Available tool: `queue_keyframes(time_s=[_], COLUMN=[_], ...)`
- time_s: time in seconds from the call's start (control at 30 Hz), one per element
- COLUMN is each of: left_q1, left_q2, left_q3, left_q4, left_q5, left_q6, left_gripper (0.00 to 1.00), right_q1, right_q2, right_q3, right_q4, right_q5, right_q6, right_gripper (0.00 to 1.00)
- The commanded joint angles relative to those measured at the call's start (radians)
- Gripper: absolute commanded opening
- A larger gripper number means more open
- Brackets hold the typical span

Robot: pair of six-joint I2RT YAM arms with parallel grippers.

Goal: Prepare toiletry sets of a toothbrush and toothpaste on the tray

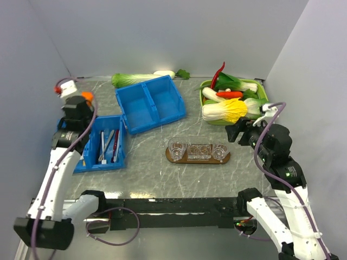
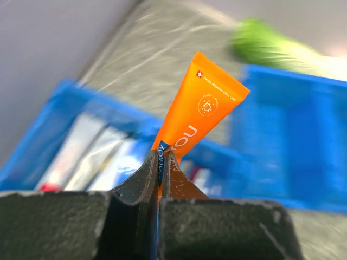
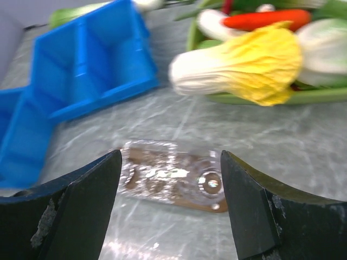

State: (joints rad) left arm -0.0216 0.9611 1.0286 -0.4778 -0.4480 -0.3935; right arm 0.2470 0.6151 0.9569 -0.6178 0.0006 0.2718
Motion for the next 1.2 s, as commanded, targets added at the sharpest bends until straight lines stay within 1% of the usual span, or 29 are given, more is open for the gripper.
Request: queue_keyframes(time_s=[0.0,0.03,0.1,0.13,0.17,0.2,0.23,0.3,0.33,0.43,0.57,0.67,0.73,0.9,1.0,1.17], left_q1=[-0.23,-0.315,-0.404,-0.473,-0.504,-0.53,-0.561,-0.581,-0.595,-0.621,-0.65,-0.678,-0.699,-0.738,-0.761,-0.782], left_q2=[0.057,0.071,0.12,0.134,0.163,0.175,0.183,0.183,0.177,0.153,0.114,0.117,0.116,0.105,0.111,0.114], left_q3=[0.152,0.183,0.211,0.217,0.218,0.217,0.208,0.176,0.138,0.071,-0.01,-0.035,-0.047,-0.074,-0.075,-0.073], left_q4=[0.042,0.053,0.105,0.12,0.151,0.162,0.182,0.252,0.277,0.346,0.418,0.416,0.418,0.449,0.444,0.443], left_q5=[-0.113,-0.112,-0.088,-0.063,-0.038,0.051,0.104,0.219,0.305,0.386,0.457,0.476,0.473,0.515,0.506,0.503], left_q6=[0.05,0.068,0.097,0.119,0.127,0.131,0.131,0.124,0.114,0.107,0.094,0.105,0.116,0.108,0.116,0.12], left_gripper=[0.01,0.01,0.01,0.01,0.01,0.01,0.01,0.01,0.01,0.01,0.01,0.01,0.01,0.01,0.01,0.01], right_q1=[0.021,0.028,0.056,0.07,0.084,0.119,0.136,0.176,0.202,0.227,0.264,0.296,0.308,0.342,0.351,0.359], right_q2=[0.061,0.067,0.083,0.084,0.089,0.092,0.097,0.119,0.132,0.185,0.276,0.372,0.399,0.477,0.505,0.514], right_q3=[0.066,0.074,0.089,0.094,0.098,0.1,0.1,0.106,0.109,0.124,0.151,0.189,0.206,0.235,0.246,0.238], right_q4=[-0.02,-0.014,-0.011,-0.004,0.004,0.012,0.026,0.038,0.046,0.084,0.165,0.199,0.227,0.268,0.274,0.308], right_q5=[-0.226,-0.244,-0.272,-0.271,-0.268,-0.257,-0.249,-0.243,-0.249,-0.263,-0.307,-0.289,-0.278,-0.289,-0.284,-0.298], right_q6=[0.0,0.003,0.023,0.029,0.044,0.052,0.058,0.079,0.084,0.109,0.139,0.145,0.147,0.164,0.162,0.178], right_gripper=[0.8,0.79,0.79,0.78,0.78,0.78,0.78,0.78,0.78,0.78,0.79,0.79,0.79,0.79,0.77,0.69])
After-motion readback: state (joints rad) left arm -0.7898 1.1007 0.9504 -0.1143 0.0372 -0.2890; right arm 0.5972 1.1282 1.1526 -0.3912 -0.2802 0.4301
